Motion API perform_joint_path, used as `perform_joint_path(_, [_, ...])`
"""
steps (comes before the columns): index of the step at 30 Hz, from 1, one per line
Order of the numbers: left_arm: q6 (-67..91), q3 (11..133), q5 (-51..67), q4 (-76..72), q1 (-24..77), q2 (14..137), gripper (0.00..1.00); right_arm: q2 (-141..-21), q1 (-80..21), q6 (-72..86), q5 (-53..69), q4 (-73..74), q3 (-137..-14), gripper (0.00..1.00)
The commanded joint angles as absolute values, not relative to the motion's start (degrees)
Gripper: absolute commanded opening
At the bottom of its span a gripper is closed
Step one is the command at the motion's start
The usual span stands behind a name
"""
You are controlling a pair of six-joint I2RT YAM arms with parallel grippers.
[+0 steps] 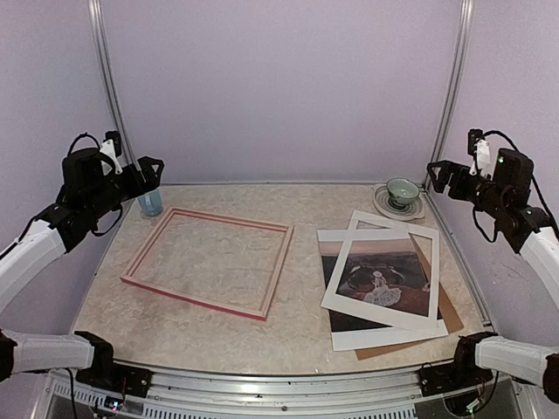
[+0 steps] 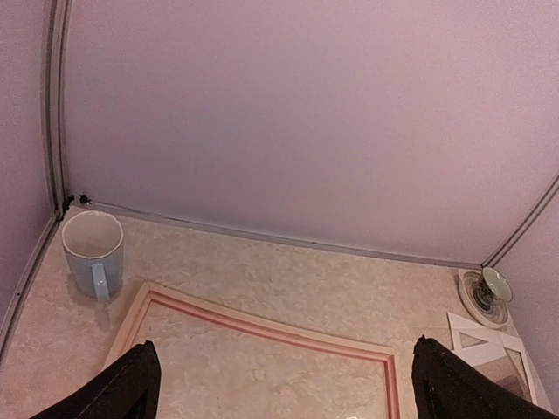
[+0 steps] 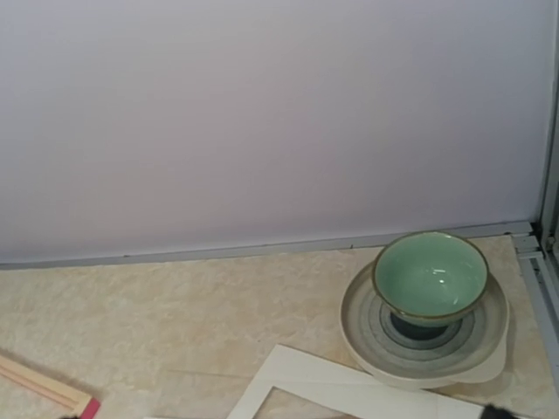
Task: Put the photo into the frame
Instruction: Rotate the frame body at the center of the board.
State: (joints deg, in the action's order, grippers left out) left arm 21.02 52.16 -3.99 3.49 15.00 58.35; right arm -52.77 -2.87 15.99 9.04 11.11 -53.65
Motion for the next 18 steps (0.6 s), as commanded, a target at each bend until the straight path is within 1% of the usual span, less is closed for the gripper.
perform_joint_path(1, [22.36, 55.99, -2.09, 7.22, 15.93, 60.49, 0.99, -50.81, -3.08, 16.97, 7.11, 12.53, -53.76, 0.99])
perform_joint_path(4, [22.34, 57.89, -0.46, 8.51, 15.91, 62.36, 0.99, -49.04, -3.07, 20.26, 8.88, 13.63, -53.95, 0.99])
perform_joint_path(7, [23.26, 58.77, 2.53, 7.45, 15.79, 63.63, 0.99, -45.1, -3.05, 19.48, 14.42, 8.49, -49.91, 0.99])
perform_joint_path(9, [24.02, 58.8, 4.64, 6.18, 15.86, 64.38, 0.99, -44.33, -3.08, 20.06, 15.89, 6.87, -48.94, 0.99])
perform_joint_path(15, [22.7, 60.49, 3.1, 6.34, 20.17, 68.12, 0.99, -50.59, -3.07, 18.48, 15.11, 15.01, -53.76, 0.99])
perform_joint_path(18, [21.52, 62.6, 1.45, 8.97, 23.05, 71.6, 0.99, -51.79, -3.08, 18.87, 16.74, 15.53, -53.0, 0.99])
